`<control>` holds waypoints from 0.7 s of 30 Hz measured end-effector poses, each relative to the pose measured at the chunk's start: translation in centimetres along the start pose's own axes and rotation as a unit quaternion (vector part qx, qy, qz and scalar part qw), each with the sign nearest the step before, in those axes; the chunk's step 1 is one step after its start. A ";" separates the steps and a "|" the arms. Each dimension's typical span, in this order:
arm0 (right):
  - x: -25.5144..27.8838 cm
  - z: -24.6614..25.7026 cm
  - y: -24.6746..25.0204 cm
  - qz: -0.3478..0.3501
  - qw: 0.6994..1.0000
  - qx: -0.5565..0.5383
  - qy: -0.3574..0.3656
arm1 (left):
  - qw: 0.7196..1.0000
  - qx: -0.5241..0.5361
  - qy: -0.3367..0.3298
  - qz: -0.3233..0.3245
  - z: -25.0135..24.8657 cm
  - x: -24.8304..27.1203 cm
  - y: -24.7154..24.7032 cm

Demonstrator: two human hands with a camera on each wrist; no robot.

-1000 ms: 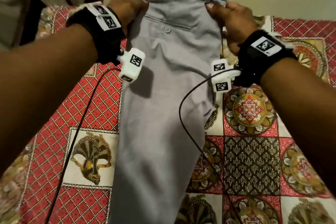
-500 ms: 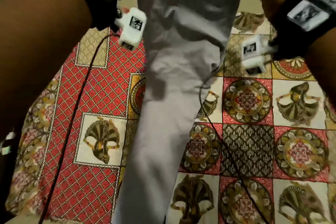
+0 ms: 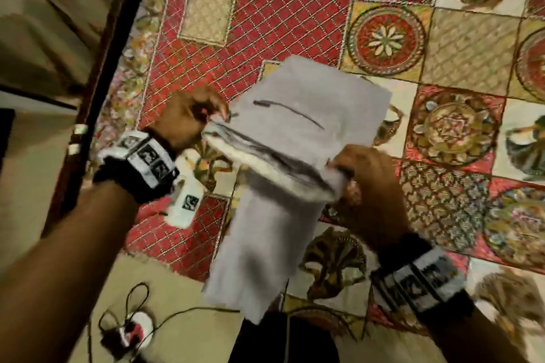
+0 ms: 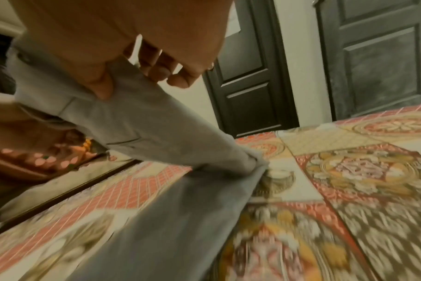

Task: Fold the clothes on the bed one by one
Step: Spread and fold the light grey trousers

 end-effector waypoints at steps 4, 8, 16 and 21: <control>11.3 3.2 -8.3 0.102 0.994 -0.002 -0.037 | 0.998 0.013 0.066 -0.008 8.1 11.3 -3.6; 17.9 6.8 -13.1 0.158 0.987 -0.003 0.016 | 0.992 -0.010 0.124 -0.016 13.5 20.6 -7.5; 23.6 5.6 -18.9 0.181 0.982 0.045 0.036 | 0.976 -0.081 0.180 -0.093 20.6 28.9 -13.5; 24.7 5.6 -20.5 0.196 0.978 0.070 0.030 | 0.978 -0.086 0.159 -0.105 20.7 29.9 -14.5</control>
Point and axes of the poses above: each hand's wrist, its own x-axis away from the middle knuckle, its own y-axis out of the back of the hand, z = x × y, the point moved 8 cm from there along -x, towards the middle knuckle, and after that the axes turned 7 degrees about -x, right-handed, at the moved point
